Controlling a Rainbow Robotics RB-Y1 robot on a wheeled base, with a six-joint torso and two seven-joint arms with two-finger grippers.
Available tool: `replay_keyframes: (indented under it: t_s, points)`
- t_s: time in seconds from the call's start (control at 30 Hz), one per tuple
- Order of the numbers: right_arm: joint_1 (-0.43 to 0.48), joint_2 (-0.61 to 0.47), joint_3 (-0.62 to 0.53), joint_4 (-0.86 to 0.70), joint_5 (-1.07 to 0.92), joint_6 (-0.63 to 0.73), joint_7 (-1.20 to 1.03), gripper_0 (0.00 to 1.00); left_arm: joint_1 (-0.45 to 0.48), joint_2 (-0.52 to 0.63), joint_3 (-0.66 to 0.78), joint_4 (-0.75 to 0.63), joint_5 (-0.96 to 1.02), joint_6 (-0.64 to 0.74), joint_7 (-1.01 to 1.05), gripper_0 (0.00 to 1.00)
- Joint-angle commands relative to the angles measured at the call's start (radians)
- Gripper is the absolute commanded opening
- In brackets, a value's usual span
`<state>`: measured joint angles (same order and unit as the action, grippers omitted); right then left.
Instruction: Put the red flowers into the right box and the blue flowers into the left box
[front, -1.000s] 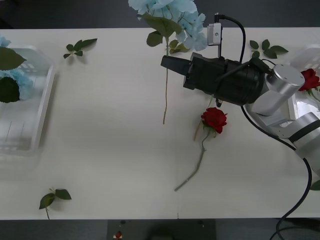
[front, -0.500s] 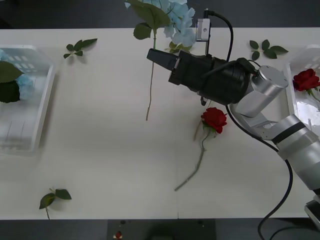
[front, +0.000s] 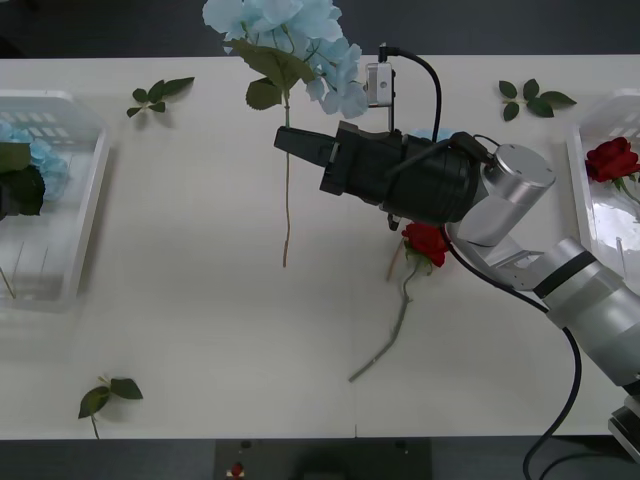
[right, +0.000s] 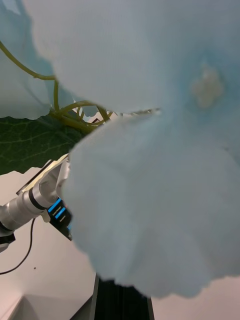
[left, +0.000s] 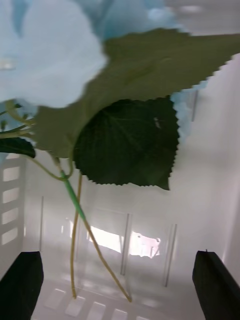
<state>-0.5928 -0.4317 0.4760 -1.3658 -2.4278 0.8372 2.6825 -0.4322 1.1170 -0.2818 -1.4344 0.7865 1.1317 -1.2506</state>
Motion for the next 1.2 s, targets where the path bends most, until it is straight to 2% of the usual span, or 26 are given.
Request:
replay_keyframes:
  t_s: [0.03,0.5,0.73,1.0,1.2]
  points:
    - [-0.039,0.007,0.0,-0.038,-0.005,0.0,0.023,0.0,-0.034,0.03,0.027,-0.054,0.089,-0.009,-0.147,1.0]
    - [-0.038,0.007,0.0,-0.038,-0.007,-0.001,0.023,0.0,-0.023,0.03,0.079,-0.066,0.566,-0.009,-0.573,1.0]
    - [-0.038,-0.001,0.001,-0.038,-0.007,0.007,0.023,0.0,-0.022,0.03,0.084,0.006,1.008,0.059,-0.863,1.0]
    - [-0.038,-0.001,0.0,-0.039,-0.007,0.007,0.023,0.0,-0.022,0.01,0.085,0.008,1.289,0.171,-1.029,1.0]
    - [-0.038,-0.001,0.0,-0.041,-0.007,0.007,0.023,0.0,-0.022,-0.057,0.084,-0.011,1.419,0.215,-1.069,1.0]
